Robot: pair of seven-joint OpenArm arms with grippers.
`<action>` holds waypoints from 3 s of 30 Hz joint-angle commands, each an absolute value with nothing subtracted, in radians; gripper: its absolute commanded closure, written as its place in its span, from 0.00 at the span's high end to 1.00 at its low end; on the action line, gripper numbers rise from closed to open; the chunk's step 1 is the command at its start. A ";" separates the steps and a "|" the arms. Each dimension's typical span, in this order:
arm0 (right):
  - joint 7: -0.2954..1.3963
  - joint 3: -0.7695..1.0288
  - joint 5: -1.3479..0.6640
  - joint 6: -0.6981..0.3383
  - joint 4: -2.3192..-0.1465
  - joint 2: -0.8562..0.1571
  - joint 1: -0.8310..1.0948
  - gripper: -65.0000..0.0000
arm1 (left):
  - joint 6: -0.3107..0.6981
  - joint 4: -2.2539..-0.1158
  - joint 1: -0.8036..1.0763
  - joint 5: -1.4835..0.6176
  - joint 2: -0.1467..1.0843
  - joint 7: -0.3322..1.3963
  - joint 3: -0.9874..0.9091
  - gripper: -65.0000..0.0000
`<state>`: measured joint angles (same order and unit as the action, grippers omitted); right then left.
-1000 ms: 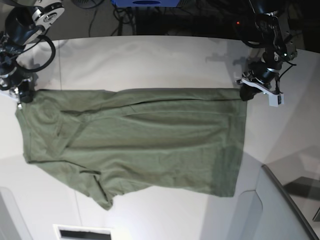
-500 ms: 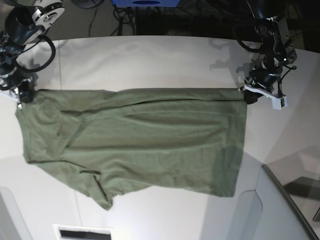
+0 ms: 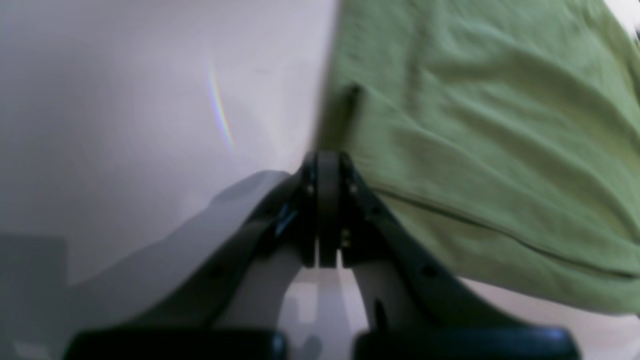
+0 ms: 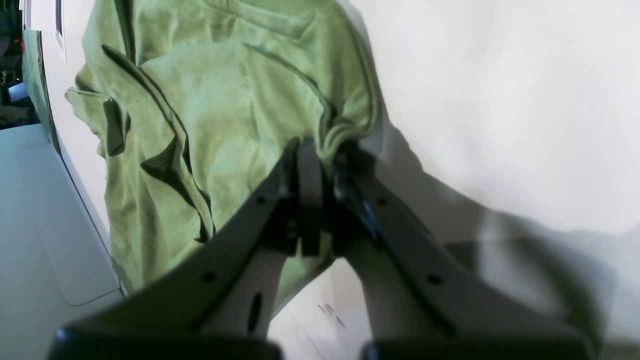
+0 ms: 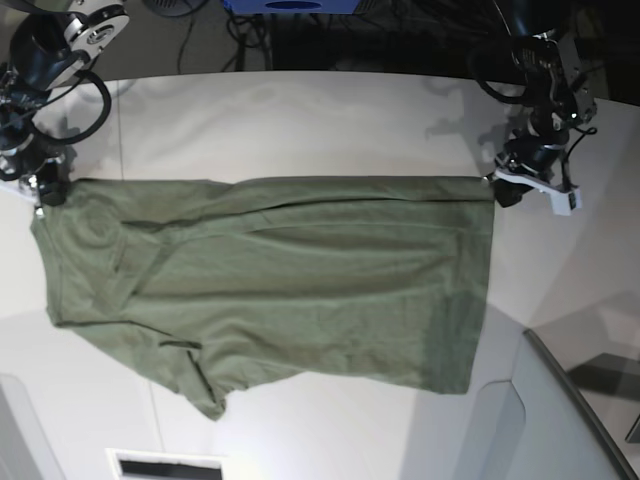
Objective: Layout the t-shirt on the table in an organized manner, then fold the t-shirt properly
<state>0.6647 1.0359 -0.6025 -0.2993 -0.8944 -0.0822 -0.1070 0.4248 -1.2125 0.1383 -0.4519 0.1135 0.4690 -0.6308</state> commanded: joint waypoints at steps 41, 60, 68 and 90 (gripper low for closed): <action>0.700 1.032 -0.555 -0.274 -0.889 -0.084 -0.110 0.01 | 0.427 -1.093 -0.019 -0.460 0.116 0.450 -0.519 0.00; 0.700 1.032 -0.553 -0.274 -0.889 -0.084 -0.111 0.01 | 0.427 -1.155 -0.074 -0.467 0.116 0.460 -0.532 0.00; 0.700 1.032 -0.553 -0.274 -0.889 -0.084 -0.111 0.01 | 0.427 -1.443 0.154 -0.469 0.091 0.460 -0.532 0.00; 0.700 1.032 -0.553 -0.274 -0.889 -0.084 -0.107 0.01 | 0.427 -1.311 0.183 -0.470 0.068 0.453 -0.590 0.00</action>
